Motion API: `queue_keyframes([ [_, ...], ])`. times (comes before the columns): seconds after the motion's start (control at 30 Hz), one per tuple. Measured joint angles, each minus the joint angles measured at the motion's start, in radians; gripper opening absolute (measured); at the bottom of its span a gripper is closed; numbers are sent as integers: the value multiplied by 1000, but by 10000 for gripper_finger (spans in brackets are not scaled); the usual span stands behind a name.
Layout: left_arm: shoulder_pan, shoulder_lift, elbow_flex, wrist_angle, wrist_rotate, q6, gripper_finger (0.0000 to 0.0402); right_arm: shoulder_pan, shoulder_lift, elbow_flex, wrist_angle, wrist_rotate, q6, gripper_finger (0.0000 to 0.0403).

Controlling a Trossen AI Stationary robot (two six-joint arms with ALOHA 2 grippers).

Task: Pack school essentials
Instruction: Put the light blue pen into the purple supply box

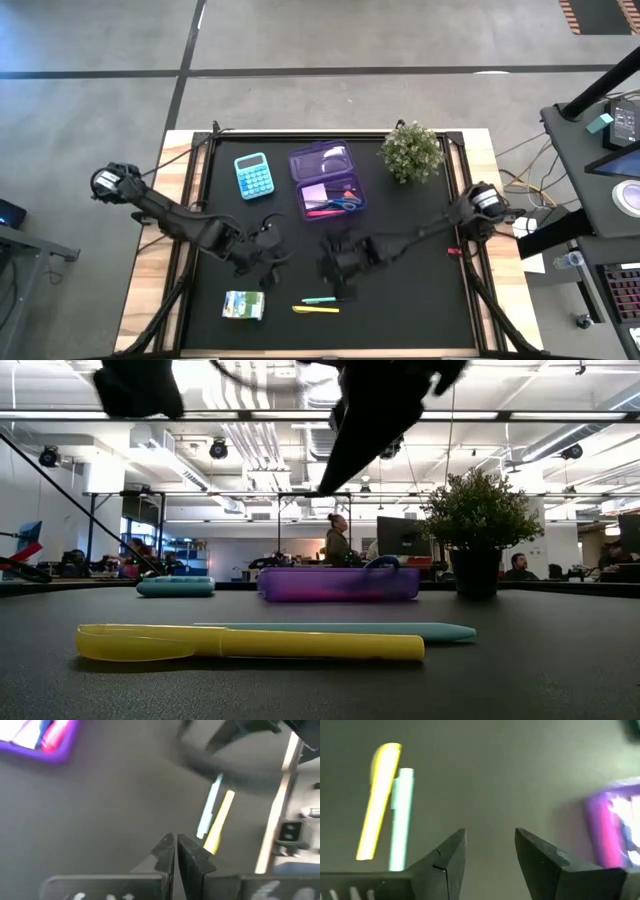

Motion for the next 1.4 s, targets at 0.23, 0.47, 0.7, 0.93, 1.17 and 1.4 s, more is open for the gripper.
queue_keyframes([
  [0.23, -135, 0, 0, 11, -48, -167, 4, 120, 60, -7, 148, -14, 2, 141],
  [0.47, -212, 0, -1, 17, -137, -279, 4, 154, 151, -8, 179, -13, 85, 147],
  [0.7, -229, 0, -1, 26, -141, -291, 4, 157, 217, -8, 181, -12, 150, 169],
  [0.93, -228, 0, -1, 35, -176, -292, 4, 156, 255, -5, 183, -13, 189, 155],
  [1.17, -228, 0, -1, 40, -193, -301, 4, 157, 274, -4, 179, -38, 280, 85],
  [1.4, -229, 0, -1, 52, -208, -317, 4, 156, 279, -4, 172, -45, 281, 18],
])
